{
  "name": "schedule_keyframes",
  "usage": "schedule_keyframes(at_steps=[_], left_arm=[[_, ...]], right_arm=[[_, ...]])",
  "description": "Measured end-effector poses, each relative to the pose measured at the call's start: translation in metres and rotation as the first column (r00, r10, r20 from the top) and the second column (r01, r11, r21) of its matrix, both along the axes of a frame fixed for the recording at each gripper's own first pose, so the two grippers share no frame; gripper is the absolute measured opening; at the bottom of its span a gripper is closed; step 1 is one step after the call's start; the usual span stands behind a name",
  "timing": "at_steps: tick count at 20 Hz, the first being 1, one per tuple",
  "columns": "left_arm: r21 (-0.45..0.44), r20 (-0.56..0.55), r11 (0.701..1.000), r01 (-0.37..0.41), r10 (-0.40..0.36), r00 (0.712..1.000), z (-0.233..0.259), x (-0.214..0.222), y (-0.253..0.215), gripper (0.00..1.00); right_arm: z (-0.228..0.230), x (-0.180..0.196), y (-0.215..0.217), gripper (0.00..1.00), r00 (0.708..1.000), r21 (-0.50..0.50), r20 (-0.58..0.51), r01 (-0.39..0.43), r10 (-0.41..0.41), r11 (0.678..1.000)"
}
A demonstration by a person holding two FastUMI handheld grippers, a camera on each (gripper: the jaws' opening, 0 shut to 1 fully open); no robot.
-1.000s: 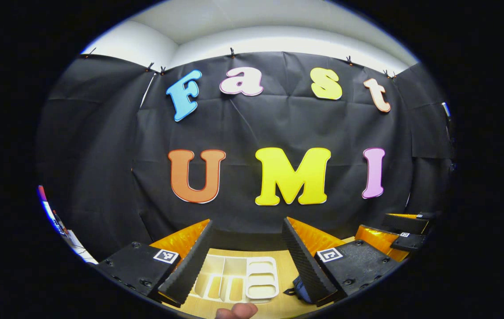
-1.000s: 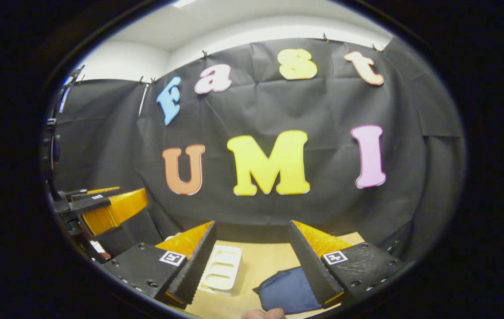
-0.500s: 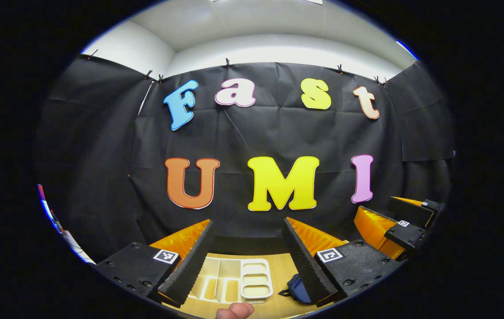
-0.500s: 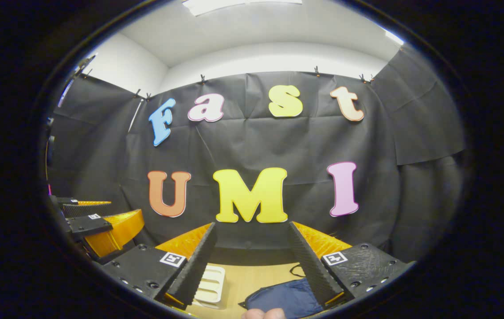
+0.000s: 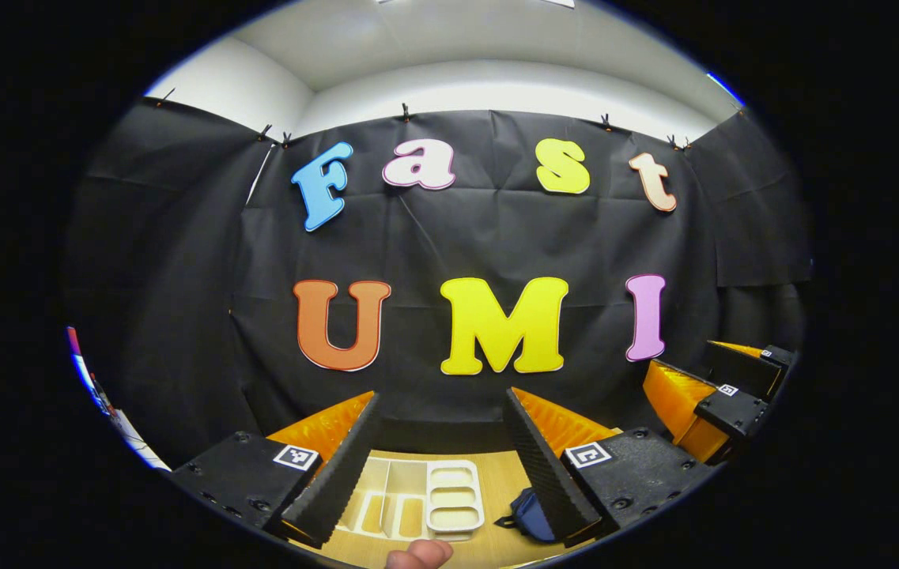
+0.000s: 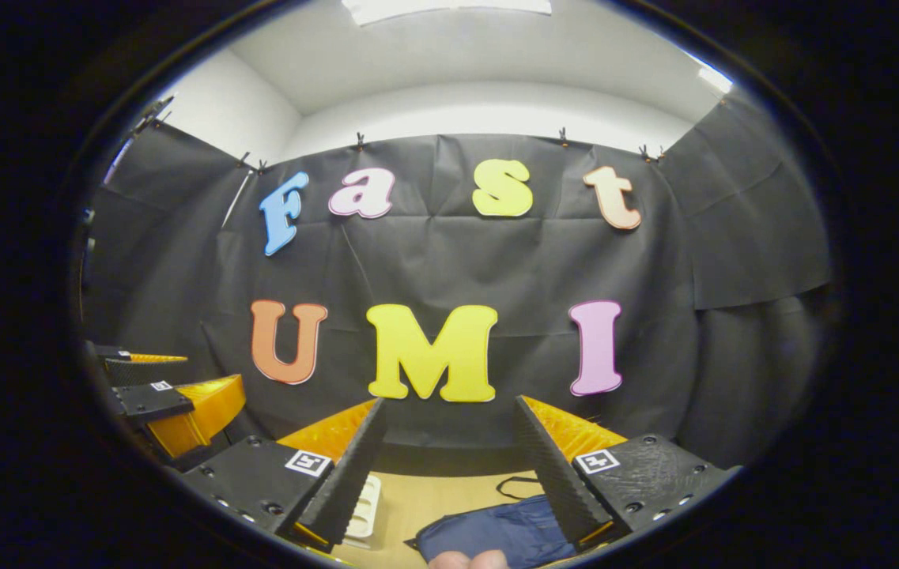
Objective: Open the schoolbag, grab two books from the bookshelf and put them into the schoolbag.
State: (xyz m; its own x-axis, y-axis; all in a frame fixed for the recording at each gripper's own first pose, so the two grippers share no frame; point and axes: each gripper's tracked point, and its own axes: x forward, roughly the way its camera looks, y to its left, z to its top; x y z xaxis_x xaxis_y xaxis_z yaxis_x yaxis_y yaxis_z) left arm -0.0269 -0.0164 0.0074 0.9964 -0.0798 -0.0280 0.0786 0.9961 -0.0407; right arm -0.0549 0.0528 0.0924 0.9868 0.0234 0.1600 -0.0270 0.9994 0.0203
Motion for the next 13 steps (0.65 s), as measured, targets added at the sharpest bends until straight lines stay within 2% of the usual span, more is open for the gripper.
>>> schedule_keyframes(at_steps=[2, 3, 4, 5, 6, 7, 8, 10, 11, 13], left_arm=[[0.007, 0.001, 1.0, -0.007, 0.007, 1.0, 0.0003, -0.0009, 0.0014, 0.9], [0.007, 0.002, 1.0, -0.009, 0.008, 1.0, 0.0013, 0.0001, 0.002, 0.97], [0.007, 0.003, 1.0, -0.01, 0.01, 1.0, 0.0025, -0.0006, 0.0025, 0.97], [0.009, 0.004, 1.0, -0.013, 0.013, 1.0, 0.0021, -0.0002, 0.0028, 0.9], [0.012, 0.005, 1.0, -0.016, 0.015, 1.0, 0.0023, -0.0013, 0.0033, 0.9], [0.014, 0.006, 1.0, -0.021, 0.021, 1.0, 0.0047, -0.0022, 0.0035, 0.9], [0.015, 0.008, 1.0, -0.025, 0.024, 1.0, 0.0036, -0.0024, 0.0044, 0.97], [0.018, 0.006, 0.999, -0.028, 0.028, 1.0, 0.0045, -0.0036, 0.005, 0.97], [0.021, 0.004, 0.999, -0.03, 0.03, 1.0, 0.002, -0.0027, 0.0054, 0.9], [0.023, 0.004, 0.999, -0.036, 0.036, 0.999, 0.0003, -0.0017, 0.0076, 0.9]], right_arm=[[0.0, -0.0002, 0.0014, 0.94, 1.0, -0.003, 0.0, 0.0, 0.0, 1.0], [-0.0001, -0.001, 0.0015, 0.96, 1.0, -0.003, -0.002, 0.001, -0.001, 1.0], [-0.0006, -0.0015, 0.0026, 0.96, 1.0, -0.002, -0.006, 0.003, -0.003, 1.0], [-0.0023, 0.0003, 0.0023, 0.94, 1.0, 0.001, -0.01, 0.001, -0.001, 1.0], [-0.0026, 0.0006, 0.0033, 0.96, 1.0, 0.004, -0.011, 0.001, -0.001, 1.0], [-0.0024, 0.0008, 0.0038, 0.94, 1.0, 0.002, -0.012, 0.001, -0.001, 1.0], [-0.0018, 0.0003, 0.0047, 0.94, 1.0, 0.001, -0.012, 0.002, -0.002, 1.0], [-0.0032, 0.0004, 0.0064, 0.94, 1.0, 0.0, -0.012, 0.002, -0.002, 1.0], [-0.0035, 0.0008, 0.0069, 0.94, 1.0, -0.003, -0.014, 0.0, 0.0, 1.0], [-0.0047, 0.0025, 0.0085, 0.94, 1.0, -0.012, -0.016, 0.0, 0.0, 1.0]])
